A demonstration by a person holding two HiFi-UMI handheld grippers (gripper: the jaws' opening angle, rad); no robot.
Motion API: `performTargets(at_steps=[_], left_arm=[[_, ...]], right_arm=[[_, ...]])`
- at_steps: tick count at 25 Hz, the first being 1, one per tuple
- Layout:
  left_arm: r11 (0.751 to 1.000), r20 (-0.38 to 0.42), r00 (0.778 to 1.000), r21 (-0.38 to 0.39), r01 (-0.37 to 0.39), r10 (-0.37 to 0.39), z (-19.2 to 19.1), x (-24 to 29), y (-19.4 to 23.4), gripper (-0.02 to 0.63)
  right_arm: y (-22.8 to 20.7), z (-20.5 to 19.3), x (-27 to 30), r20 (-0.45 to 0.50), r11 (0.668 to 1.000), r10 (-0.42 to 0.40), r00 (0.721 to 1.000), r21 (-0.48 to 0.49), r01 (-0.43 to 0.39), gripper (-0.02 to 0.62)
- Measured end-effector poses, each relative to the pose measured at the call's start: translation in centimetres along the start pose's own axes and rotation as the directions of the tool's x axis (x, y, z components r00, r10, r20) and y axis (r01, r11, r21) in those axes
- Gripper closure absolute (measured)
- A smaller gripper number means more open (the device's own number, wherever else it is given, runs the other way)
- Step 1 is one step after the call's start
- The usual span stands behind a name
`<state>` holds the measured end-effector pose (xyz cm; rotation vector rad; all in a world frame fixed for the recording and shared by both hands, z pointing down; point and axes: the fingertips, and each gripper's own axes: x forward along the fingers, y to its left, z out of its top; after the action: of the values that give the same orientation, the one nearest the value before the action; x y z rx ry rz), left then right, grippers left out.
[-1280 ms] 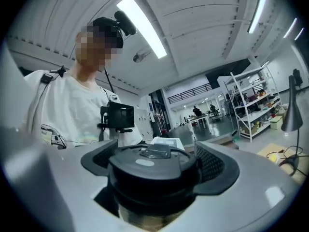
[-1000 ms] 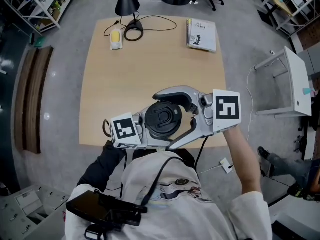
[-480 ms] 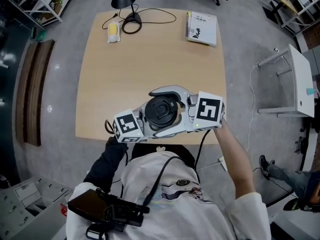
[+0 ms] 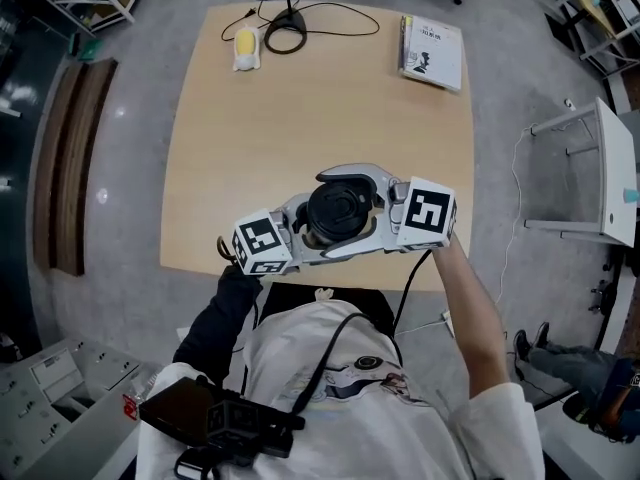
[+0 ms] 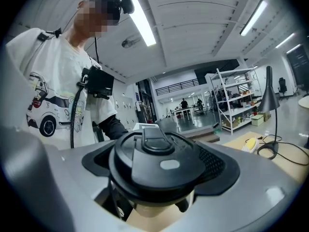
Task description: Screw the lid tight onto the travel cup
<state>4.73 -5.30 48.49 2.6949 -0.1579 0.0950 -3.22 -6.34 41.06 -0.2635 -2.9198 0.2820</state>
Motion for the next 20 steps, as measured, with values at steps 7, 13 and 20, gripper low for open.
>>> performTargets(at_steps=[7,13,20], left_arm=[[0.997,0.05,0.998,-0.07,0.032,-0.029,0.6,-4.7,3.0,0.193],[0.992,0.021,0.999,-0.12,0.037,-0.035,-1.2,-6.8,4.5,0.193],[0.976,-0.026,0.998,-0.209,-0.067,0.063,-4.3,-9.5,6.7,0.198]], right_arm=[[-3.6,0.7,1.4,0.057,0.999,-0.012,0.998,0.041,0.01,0.114],[-6.1,-0.9,2.1,-0.019,0.997,-0.073,0.997,0.021,0.073,0.114],[-10.5,-7.9,3.1,-0.117,0.972,-0.216,0.969,0.063,0.224,0.114]])
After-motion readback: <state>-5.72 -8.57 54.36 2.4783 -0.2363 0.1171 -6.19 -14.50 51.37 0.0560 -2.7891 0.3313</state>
